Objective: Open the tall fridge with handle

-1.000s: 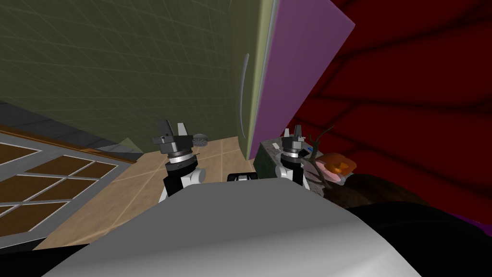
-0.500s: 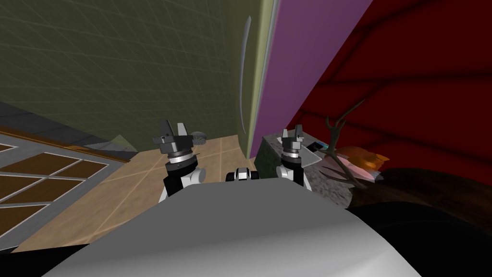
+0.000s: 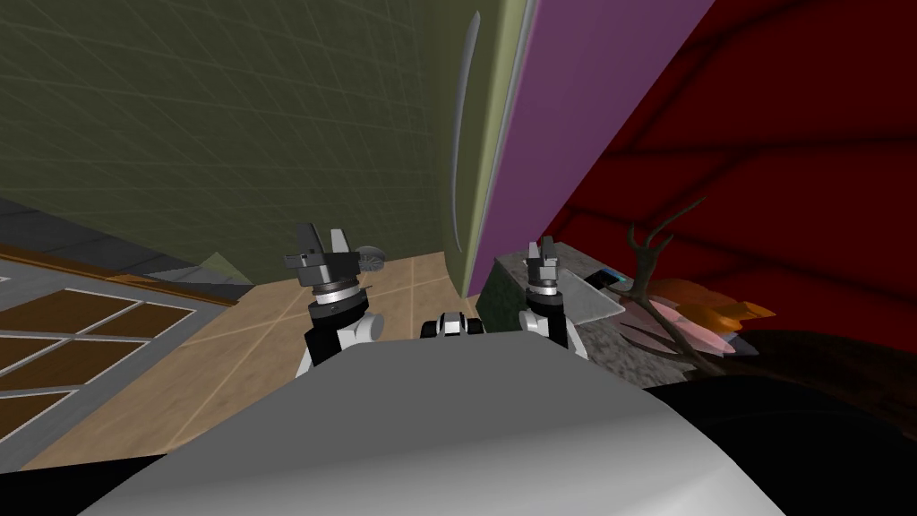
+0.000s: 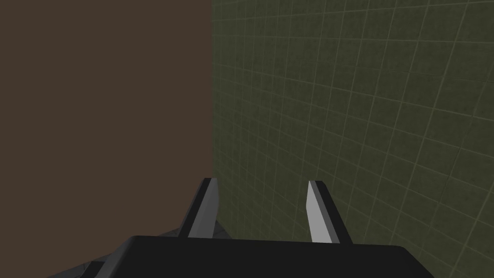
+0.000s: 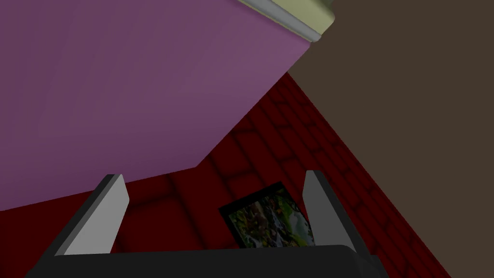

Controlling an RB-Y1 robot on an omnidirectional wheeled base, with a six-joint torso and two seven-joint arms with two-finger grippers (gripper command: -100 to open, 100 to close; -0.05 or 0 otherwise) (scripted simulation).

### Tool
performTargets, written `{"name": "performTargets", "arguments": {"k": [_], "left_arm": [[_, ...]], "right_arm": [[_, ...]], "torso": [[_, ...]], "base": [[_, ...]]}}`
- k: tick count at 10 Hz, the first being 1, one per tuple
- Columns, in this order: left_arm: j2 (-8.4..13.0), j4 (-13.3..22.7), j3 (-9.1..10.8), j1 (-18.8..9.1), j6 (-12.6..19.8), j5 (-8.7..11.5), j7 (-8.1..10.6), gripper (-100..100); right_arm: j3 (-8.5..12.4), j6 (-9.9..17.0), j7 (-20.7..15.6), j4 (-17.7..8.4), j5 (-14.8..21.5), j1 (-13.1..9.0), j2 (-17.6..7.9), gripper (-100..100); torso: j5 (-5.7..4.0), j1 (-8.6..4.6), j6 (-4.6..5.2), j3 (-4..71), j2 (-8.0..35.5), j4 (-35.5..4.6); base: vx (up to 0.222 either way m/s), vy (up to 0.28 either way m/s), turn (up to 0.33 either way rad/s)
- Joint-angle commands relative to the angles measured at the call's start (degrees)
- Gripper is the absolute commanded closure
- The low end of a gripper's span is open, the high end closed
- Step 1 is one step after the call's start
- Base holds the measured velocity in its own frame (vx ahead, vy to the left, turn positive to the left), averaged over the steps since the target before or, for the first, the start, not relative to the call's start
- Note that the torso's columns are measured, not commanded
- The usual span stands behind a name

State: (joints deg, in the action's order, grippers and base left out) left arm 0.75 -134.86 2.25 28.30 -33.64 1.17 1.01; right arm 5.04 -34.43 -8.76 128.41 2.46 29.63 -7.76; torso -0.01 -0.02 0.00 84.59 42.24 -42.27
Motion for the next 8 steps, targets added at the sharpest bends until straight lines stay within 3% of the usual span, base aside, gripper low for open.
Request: {"name": "performTargets", "arguments": {"k": [1, 8], "left_arm": [[0.0, 0.0, 0.00, 0.0, 0.0, 0.0, 0.00, 0], [0.0, 0.0, 0.00, 0.0, 0.0, 0.0, 0.00, 0]], "right_arm": [[1.0, -1.2, -3.6, -1.0, 1.9, 0.0, -0.7, -100], [3.7, -4.6, -13.0, -3.7, 7.6, 0.1, -1.9, -100]], "torso": [[0.00, -0.02, 0.00, 0.0, 0.1, 0.0], [0.01, 0.01, 0.00, 0.0, 0.0, 0.0]], "base": [[0.045, 0.048, -0.005], [0.061, 0.050, -0.008]]}}
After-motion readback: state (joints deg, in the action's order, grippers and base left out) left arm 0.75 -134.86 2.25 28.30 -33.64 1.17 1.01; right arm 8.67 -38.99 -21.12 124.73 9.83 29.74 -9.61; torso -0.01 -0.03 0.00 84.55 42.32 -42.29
